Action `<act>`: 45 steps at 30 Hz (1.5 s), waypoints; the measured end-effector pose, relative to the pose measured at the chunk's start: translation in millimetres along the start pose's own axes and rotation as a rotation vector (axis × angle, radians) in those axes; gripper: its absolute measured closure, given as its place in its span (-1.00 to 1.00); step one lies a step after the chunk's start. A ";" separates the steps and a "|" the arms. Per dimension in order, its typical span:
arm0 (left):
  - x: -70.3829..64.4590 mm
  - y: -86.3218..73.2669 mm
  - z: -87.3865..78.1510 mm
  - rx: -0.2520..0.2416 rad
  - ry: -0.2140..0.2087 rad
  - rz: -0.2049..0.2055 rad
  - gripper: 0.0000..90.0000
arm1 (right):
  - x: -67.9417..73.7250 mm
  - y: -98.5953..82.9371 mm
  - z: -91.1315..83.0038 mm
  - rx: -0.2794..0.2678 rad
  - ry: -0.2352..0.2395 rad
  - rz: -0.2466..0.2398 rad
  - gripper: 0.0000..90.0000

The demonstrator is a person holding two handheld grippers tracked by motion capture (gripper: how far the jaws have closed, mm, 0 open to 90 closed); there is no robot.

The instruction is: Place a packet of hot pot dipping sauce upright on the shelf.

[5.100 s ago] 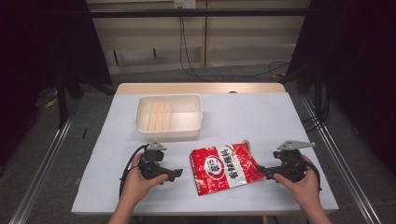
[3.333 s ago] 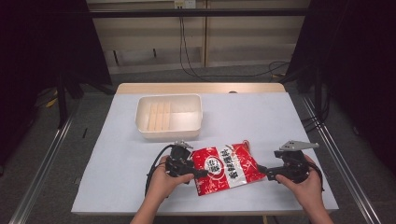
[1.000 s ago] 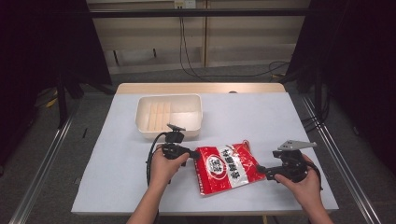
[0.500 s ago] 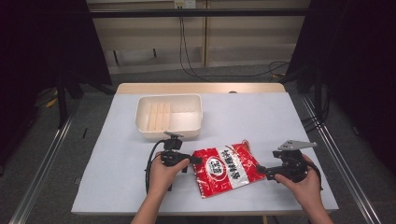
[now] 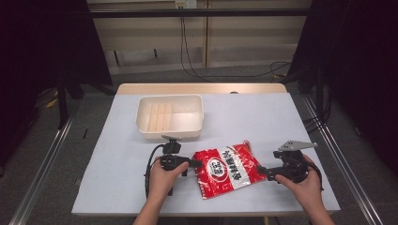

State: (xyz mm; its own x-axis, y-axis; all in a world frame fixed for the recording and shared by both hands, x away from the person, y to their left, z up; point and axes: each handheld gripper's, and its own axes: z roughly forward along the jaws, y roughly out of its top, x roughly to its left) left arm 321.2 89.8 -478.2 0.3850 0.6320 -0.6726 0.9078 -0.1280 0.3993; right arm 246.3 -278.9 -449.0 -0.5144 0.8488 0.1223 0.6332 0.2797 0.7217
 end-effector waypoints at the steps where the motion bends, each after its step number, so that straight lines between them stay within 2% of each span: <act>1: 0.0 0.0 0.0 0.000 0.000 0.000 0.45 | 0.0 0.0 0.0 0.000 0.000 0.000 -0.82; 2: 1.7 0.6 -0.1 0.019 0.006 0.030 0.45 | 0.0 0.0 0.0 0.000 0.000 0.000 -0.82; 3: 1.0 0.7 0.5 0.016 0.011 0.035 0.56 | 0.0 -0.1 0.2 0.000 -0.001 -0.001 -0.82; 4: -1.9 0.4 2.2 -0.001 -0.001 0.001 0.59 | 0.0 -0.1 0.4 0.000 0.000 -0.001 -0.82; 5: -1.2 0.9 1.1 0.007 0.005 0.017 0.64 | -0.2 -0.2 0.6 -0.001 0.002 -0.005 -0.82; 8: -3.4 0.7 1.0 0.003 0.000 0.005 0.71 | -0.2 -0.3 1.1 -0.004 -0.001 -0.007 -0.82; 9: -4.4 1.1 0.9 -0.003 0.008 0.028 0.80 | -0.2 -0.2 1.2 -0.002 -0.003 -0.008 -0.82; 10: -5.3 1.5 0.8 -0.007 0.012 0.034 0.85 | -0.3 -0.2 1.2 -0.004 -0.002 -0.008 -0.82; 14: -9.4 3.6 -0.2 -0.014 0.007 0.019 0.98 | -0.3 0.0 0.2 0.001 -0.002 -0.002 -0.82; 16: -11.5 7.9 -4.8 0.002 0.011 0.040 1.00 | -0.3 0.2 -0.6 -0.002 -0.004 0.000 -0.82; 17: -14.0 8.9 -5.3 -0.003 0.010 0.027 1.00 | -0.5 0.2 -0.5 -0.002 -0.003 -0.002 -0.82; 19: -15.7 11.7 -8.1 0.009 0.014 0.038 1.00 | -0.5 0.0 -0.3 -0.001 -0.002 0.001 -0.82; 21: -20.3 16.4 -11.7 0.001 0.014 0.028 1.00 | -0.7 -0.4 -0.1 0.001 -0.002 -0.005 -0.82; 23: -25.6 25.5 -19.6 0.030 0.021 0.050 1.00 | -0.7 -0.6 -0.2 0.001 -0.003 -0.004 -0.83; 25: -30.9 31.9 -24.6 0.037 0.037 0.043 1.00 | -0.9 -0.6 -0.2 -0.002 -0.001 -0.004 -0.83; 27: -32.4 35.5 -27.7 0.046 0.036 0.057 1.00 | -1.2 -0.5 -0.5 -0.004 -0.001 -0.008 -0.83; 28: -38.1 42.3 -33.9 0.051 0.055 0.059 1.00 | -1.2 -0.5 -0.5 -0.006 -0.003 -0.006 -0.83; 30: -41.4 45.6 -36.4 0.052 0.061 0.063 1.00 | -1.2 -0.6 -0.5 -0.003 -0.001 -0.003 -0.83; 31: -48.4 52.2 -41.5 0.064 0.079 0.085 1.00 | -1.0 -0.6 -0.2 -0.003 -0.001 -0.004 -0.83; 32: -48.4 52.2 -41.5 0.064 0.079 0.085 1.00 | -0.9 -0.6 -0.2 -0.001 -0.001 -0.003 -0.84; 33: -56.1 58.6 -45.5 0.067 0.088 0.092 1.00 | -0.8 -0.5 -0.2 0.000 0.000 -0.001 -0.84; 36: -63.2 65.9 -49.8 0.086 0.093 0.100 1.00 | -0.4 -0.3 -0.1 0.001 0.000 -0.001 -0.84; 37: -70.9 73.4 -54.5 0.112 0.114 0.128 1.00 | -0.3 -0.3 0.6 0.001 0.005 -0.006 -0.84; 39: -80.1 80.3 -58.4 0.125 0.112 0.124 1.00 | -0.1 -0.2 0.9 0.003 0.001 -0.006 -0.84; 41: -83.2 82.8 -60.2 0.127 0.117 0.127 1.00 | -0.4 -0.2 1.0 0.001 0.000 -0.010 -0.84; 42: -92.5 89.8 -65.2 0.135 0.138 0.149 1.00 | -0.4 -0.1 1.1 0.001 0.004 -0.009 -0.85; 43: -96.0 92.7 -67.8 0.142 0.148 0.157 1.00 | 0.0 -0.1 1.1 0.003 0.003 -0.008 -0.85; 45: -102.0 97.6 -71.5 0.150 0.147 0.160 1.00 | 0.1 -0.3 1.2 0.007 0.007 -0.008 -0.85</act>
State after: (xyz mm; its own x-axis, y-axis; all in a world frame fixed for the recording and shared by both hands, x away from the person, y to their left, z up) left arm 358.7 67.5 -326.1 0.5071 0.6976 -0.5061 0.8562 -0.3404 0.3887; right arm 246.8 -278.3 -450.0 -0.5240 0.8431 0.1212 0.6330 0.2902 0.7177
